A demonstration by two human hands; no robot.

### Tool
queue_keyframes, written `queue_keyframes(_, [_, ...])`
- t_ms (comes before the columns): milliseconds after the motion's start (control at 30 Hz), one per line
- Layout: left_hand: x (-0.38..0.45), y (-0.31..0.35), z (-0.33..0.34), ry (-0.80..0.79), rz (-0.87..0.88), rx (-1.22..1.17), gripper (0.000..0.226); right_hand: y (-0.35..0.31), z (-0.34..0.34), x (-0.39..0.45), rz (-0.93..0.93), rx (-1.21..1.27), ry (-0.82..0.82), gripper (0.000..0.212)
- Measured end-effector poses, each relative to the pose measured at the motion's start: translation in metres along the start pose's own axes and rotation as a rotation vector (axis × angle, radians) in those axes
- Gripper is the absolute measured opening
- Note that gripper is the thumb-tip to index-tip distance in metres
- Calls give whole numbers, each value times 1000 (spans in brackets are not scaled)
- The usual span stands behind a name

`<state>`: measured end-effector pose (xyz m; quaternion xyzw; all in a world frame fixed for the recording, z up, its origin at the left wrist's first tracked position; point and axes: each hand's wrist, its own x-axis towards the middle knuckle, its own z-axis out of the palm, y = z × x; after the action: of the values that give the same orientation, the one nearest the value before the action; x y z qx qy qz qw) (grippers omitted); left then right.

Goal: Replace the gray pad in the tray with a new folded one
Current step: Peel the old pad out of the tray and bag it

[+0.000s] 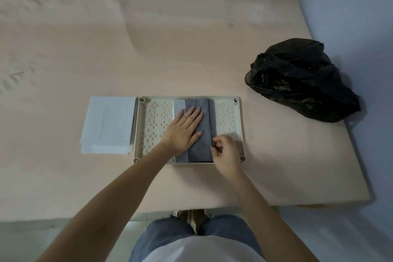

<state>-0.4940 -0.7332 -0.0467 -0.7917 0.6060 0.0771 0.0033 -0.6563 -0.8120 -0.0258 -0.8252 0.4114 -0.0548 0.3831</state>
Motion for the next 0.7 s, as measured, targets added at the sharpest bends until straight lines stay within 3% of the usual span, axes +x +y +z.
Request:
queue_keyframes(133, [-8,-11,2,32,13,4,65,-3,-5,4,-205,-228,0,24])
queue_keyframes(233, [-6,-11,2,37,26,-10,68,-15,-11,27,-481,-525,56,48])
queue_keyframes(333, [-4,-8,3,21,33,-26,70,-25,-14,66,-661,-871,-155,62])
queue_keyframes(467, [-4,-9,6,26,39,-35,69,-7,-18,97,-675,-1080,-324,72])
queue_keyframes(700, [-4,-21,-10,99,63,-3,73,3,-12,102,-693,-1043,-331,83])
